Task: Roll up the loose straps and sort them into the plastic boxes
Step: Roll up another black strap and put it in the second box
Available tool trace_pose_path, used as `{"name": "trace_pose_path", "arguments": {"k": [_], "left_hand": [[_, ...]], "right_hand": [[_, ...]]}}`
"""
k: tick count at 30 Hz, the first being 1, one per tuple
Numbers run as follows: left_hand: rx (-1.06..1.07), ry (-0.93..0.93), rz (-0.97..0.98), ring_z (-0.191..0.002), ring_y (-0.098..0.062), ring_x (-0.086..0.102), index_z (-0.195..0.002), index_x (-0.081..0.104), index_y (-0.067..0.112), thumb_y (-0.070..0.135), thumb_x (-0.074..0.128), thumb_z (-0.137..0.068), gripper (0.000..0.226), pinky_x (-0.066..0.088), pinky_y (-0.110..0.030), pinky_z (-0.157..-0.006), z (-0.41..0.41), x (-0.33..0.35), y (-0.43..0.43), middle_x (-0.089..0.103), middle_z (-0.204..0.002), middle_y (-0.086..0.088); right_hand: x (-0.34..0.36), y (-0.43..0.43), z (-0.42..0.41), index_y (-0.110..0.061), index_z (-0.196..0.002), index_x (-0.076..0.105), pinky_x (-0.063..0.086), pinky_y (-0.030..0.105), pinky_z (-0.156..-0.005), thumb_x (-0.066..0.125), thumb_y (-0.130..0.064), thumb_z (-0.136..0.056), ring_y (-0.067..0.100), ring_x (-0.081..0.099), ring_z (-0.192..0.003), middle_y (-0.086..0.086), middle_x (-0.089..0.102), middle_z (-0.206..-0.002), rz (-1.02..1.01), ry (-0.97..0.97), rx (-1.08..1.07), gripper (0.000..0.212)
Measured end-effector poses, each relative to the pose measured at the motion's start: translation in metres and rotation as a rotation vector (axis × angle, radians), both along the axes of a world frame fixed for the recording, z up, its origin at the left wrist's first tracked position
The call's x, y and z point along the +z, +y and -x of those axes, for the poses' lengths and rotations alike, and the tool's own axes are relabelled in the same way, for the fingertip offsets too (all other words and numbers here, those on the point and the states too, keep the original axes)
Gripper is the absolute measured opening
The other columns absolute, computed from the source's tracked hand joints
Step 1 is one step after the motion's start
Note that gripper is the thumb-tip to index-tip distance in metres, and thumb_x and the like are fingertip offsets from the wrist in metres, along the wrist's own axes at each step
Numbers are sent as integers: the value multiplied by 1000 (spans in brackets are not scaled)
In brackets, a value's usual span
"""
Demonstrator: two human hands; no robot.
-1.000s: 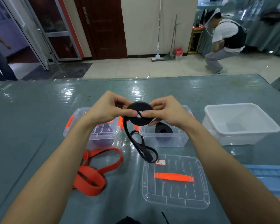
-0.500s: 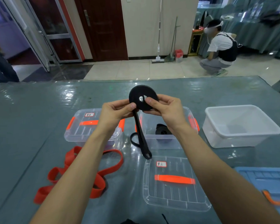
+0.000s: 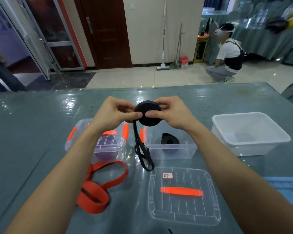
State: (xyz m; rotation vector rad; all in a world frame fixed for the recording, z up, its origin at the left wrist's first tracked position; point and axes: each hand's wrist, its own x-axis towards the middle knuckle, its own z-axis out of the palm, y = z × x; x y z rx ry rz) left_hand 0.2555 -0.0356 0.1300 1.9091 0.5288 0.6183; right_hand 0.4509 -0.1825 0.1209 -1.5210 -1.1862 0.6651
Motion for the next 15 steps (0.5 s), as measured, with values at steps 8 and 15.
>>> {"name": "trace_pose_path", "arguments": {"k": [8,15], "left_hand": [[-72,182,-173,-82,-31,82,-91,88,20,18,95,-83,11,62,-38,-82,3,11,3,83,-81,-9],[29,-106,33,-93,-23,84,-104,88,21,28,93,-77,29,67,-31,-87,4,1,-2,85,-96,-9]], "right_hand": [[14,0,1,-11,-108,80,61,46,-99,91,-25,-85,21,80,-96,4,83,-96,113,-175,102,29],[24,2,3,-6,-110,82,63,46,-94,87,-15,-89,22,81,-92,9,83,-95,-31,-116,0,23]]}}
